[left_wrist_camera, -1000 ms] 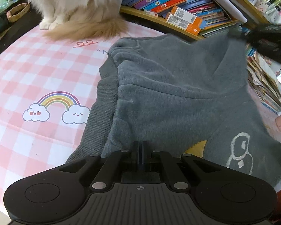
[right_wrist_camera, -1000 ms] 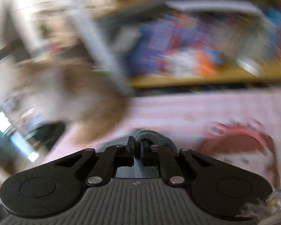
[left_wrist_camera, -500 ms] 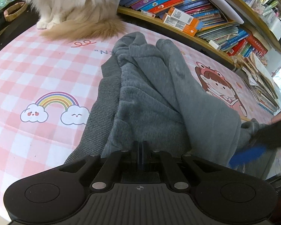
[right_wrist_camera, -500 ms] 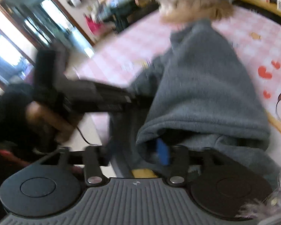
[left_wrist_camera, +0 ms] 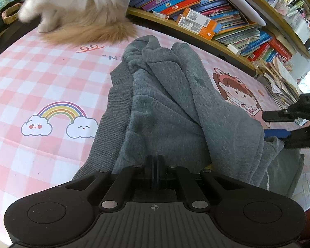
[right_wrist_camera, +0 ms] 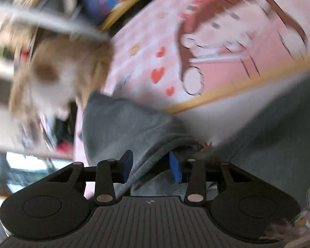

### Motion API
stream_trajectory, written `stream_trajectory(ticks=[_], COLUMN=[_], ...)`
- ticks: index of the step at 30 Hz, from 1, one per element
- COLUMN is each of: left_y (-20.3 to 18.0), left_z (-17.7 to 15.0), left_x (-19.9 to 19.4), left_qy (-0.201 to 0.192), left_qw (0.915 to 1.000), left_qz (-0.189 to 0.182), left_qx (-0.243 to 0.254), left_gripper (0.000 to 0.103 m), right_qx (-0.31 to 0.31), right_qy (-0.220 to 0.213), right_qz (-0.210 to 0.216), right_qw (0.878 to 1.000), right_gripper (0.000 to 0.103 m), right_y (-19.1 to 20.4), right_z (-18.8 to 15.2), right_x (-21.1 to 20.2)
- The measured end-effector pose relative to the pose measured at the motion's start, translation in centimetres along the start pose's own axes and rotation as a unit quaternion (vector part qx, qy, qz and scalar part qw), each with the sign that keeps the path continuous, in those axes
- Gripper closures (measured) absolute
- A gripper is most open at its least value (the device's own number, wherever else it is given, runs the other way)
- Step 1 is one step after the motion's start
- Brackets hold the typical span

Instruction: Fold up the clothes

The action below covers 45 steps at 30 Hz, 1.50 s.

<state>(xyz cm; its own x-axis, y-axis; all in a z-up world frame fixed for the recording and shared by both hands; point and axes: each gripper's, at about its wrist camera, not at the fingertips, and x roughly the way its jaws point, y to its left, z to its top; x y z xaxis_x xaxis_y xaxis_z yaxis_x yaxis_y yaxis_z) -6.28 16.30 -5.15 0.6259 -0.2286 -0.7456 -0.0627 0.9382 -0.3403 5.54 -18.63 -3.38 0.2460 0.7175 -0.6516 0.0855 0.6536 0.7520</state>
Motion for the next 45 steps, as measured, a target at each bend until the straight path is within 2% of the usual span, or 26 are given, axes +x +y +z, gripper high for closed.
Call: stream_trajectory(ticks=[3, 10, 13, 15, 18, 21, 23, 26, 27, 29, 30, 33, 35, 38, 40, 43, 45], left_y=[0.0, 0.0, 0.0, 0.0, -0.1, -0.2, -0.1, -0.1, -0.1, -0.2, -0.3, -0.5, -0.7, -0.9, -1.1, -1.5, -1.6], left_z=[0.0, 0.0, 0.0, 0.0, 0.0, 0.2, 0.3, 0.4, 0.4, 0.6, 0.7, 1.0, 1.1, 1.4, 1.6, 2.9, 3.9], left_x=[0.0, 0.0, 0.0, 0.0, 0.0, 0.1, 0.2, 0.2, 0.3, 0.2, 0.2, 0.2, 0.1, 0.1, 0.0, -0.5, -0.5], left_qy=[0.001, 0.001, 0.002, 0.002, 0.004, 0.008, 0.010, 0.012, 0.013, 0.013, 0.013, 0.013, 0.013, 0.014, 0.014, -0.013, -0.026], left_qw=[1.0000, 1.0000, 1.0000, 1.0000, 1.0000, 0.9999, 0.9999, 0.9999, 0.9999, 0.9998, 0.9998, 0.9997, 0.9996, 0.9995, 0.9993, 0.9994, 0.9992], left_qz=[0.001, 0.001, 0.001, 0.001, 0.005, 0.008, 0.009, 0.009, 0.009, 0.012, 0.014, 0.019, 0.022, 0.027, 0.030, 0.026, 0.022], left_qx=[0.002, 0.003, 0.002, 0.000, 0.001, 0.004, 0.004, 0.000, -0.001, 0.000, 0.002, 0.006, 0.009, 0.013, 0.015, 0.020, 0.022], left_gripper=[0.098, 0.098, 0.098, 0.098, 0.098, 0.098, 0.098, 0.098, 0.098, 0.097, 0.097, 0.097, 0.097, 0.097, 0.097, 0.097, 0.097], right_qx=[0.048, 0.085, 0.088, 0.074, 0.023, -0.066, -0.132, -0.190, -0.194, -0.161, -0.142, -0.085, -0.059, -0.034, -0.065, -0.131, -0.186], right_qy=[-0.004, -0.019, -0.022, -0.043, -0.122, -0.229, -0.300, -0.368, -0.371, -0.332, -0.307, -0.254, -0.253, -0.256, -0.254, -0.242, -0.229], right_qz=[-0.012, 0.001, -0.025, -0.031, -0.015, -0.017, -0.052, -0.144, -0.176, -0.220, -0.234, -0.283, -0.285, -0.281, -0.289, -0.306, -0.342], right_qw=[0.999, 0.996, 0.996, 0.996, 0.992, 0.971, 0.944, 0.899, 0.891, 0.903, 0.911, 0.921, 0.923, 0.924, 0.921, 0.911, 0.892], right_gripper=[0.066, 0.064, 0.093, 0.095, 0.096, 0.096, 0.096, 0.095, 0.094, 0.085, 0.075, 0.073, 0.073, 0.067, 0.067, 0.066, 0.066], right_y=[-0.8, -1.0, -1.1, -0.5, 1.5, 3.9, 4.9, 4.5, 3.6, 0.3, -1.4, -6.2, -7.7, -9.1, -8.3, -7.1, -6.6], right_z=[0.0, 0.9, 1.4, 1.4, 1.8, 2.4, 2.5, 2.8, 3.3, 5.2, 6.2, 8.1, 8.2, 8.0, 7.4, 6.0, 4.7], right_x=[0.1, 1.8, 2.8, 2.2, -1.3, -6.7, -9.7, -11.5, -11.5, -10.5, -9.8, -8.0, -7.9, -8.3, -8.6, -9.1, -9.2])
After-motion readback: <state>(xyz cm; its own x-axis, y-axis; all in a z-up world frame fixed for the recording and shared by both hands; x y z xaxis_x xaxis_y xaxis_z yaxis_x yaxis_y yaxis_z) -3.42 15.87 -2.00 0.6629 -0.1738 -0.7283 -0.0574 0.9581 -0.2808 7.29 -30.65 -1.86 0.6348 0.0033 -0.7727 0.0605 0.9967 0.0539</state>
